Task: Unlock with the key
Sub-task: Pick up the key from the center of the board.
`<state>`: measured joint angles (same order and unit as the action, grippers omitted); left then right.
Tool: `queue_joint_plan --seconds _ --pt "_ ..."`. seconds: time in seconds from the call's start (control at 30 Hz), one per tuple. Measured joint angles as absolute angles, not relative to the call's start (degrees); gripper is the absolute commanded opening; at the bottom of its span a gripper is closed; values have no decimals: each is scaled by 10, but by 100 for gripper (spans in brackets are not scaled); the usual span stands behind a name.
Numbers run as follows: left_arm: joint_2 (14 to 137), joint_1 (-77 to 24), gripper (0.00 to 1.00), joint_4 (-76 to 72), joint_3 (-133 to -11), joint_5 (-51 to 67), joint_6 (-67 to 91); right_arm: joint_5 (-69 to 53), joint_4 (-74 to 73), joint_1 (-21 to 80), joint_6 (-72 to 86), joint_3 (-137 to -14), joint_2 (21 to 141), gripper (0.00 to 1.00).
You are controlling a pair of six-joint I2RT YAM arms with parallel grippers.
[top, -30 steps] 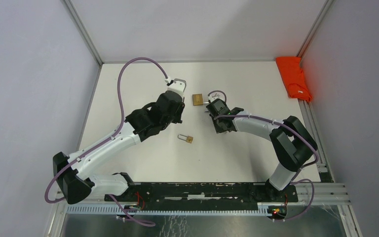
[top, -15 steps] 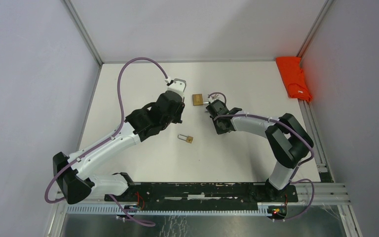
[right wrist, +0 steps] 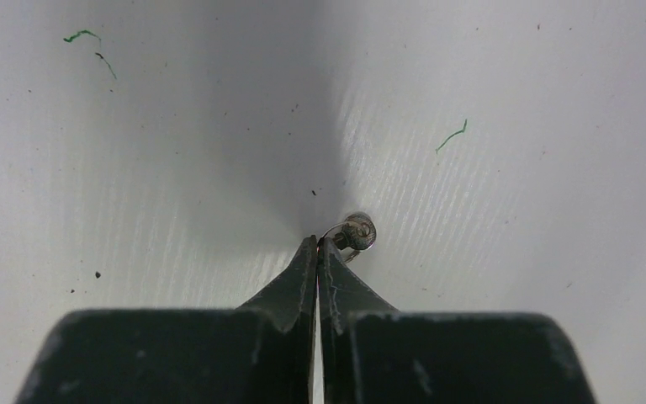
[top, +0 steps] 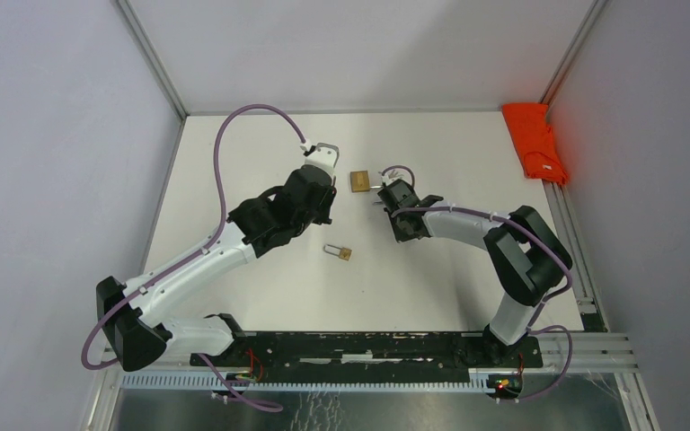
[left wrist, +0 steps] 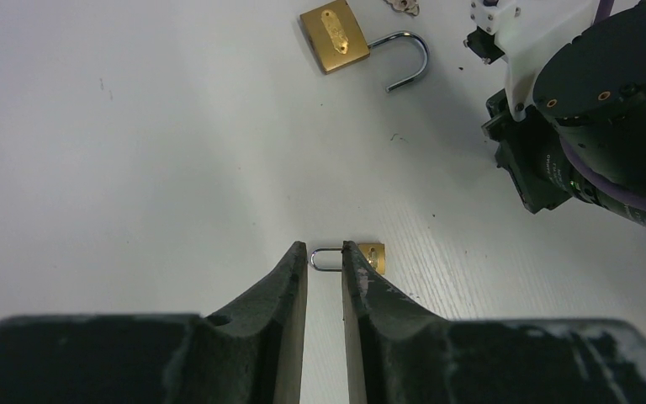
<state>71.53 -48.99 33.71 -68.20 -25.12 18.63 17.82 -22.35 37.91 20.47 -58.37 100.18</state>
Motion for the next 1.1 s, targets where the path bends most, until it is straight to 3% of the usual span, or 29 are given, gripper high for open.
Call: queue_joint_plan --seconds 0.43,0.67,0.87,1.1 --pt "723 -490 28 332 -682 -249 186 166 -223 376 204 -568 977 0" --pt "735 -480 28 304 -681 -218 187 148 -228 375 196 -563 881 0" --pt "738 -442 26 239 -642 -127 195 120 -220 374 180 -559 799 0" --pt "737 -395 31 152 -574 19 206 62 -219 374 153 -559 726 0"
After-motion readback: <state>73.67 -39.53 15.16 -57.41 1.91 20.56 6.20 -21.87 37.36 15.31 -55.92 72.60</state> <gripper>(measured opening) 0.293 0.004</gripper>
